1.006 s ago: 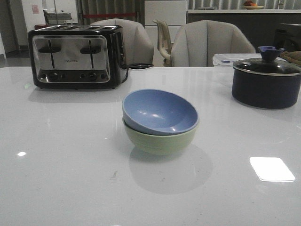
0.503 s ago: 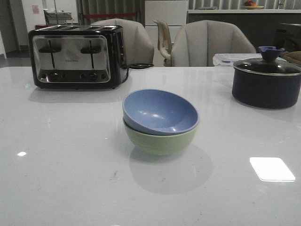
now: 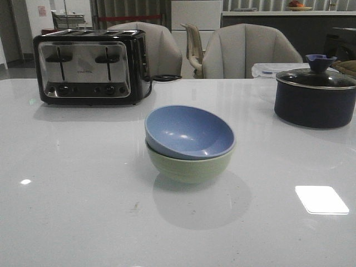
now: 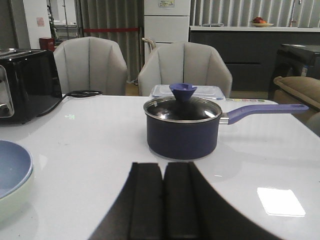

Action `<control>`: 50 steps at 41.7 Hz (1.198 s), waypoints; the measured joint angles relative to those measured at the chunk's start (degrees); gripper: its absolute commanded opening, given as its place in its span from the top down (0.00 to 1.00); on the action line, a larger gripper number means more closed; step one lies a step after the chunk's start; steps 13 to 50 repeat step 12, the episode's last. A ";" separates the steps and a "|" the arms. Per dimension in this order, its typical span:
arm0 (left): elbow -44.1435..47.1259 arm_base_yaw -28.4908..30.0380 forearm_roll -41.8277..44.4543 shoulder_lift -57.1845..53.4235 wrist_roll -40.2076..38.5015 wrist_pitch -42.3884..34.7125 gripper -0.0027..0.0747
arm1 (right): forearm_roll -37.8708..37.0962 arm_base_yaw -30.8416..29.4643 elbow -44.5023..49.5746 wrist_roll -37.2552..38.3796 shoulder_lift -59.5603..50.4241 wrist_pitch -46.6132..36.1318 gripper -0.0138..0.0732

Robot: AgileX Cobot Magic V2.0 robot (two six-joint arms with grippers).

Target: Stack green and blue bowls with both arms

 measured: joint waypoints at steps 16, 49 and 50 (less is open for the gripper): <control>0.00 0.00 0.00 0.00 0.00 0.00 0.84 | 0.00 0.00 0.00 0.11 0.00 0.33 0.80; 0.00 0.00 0.00 0.00 0.00 0.00 0.84 | 0.00 0.00 0.00 0.11 0.00 0.33 0.80; 0.00 0.00 0.00 0.00 0.00 0.00 0.84 | 0.00 0.00 0.00 0.11 0.00 0.33 0.80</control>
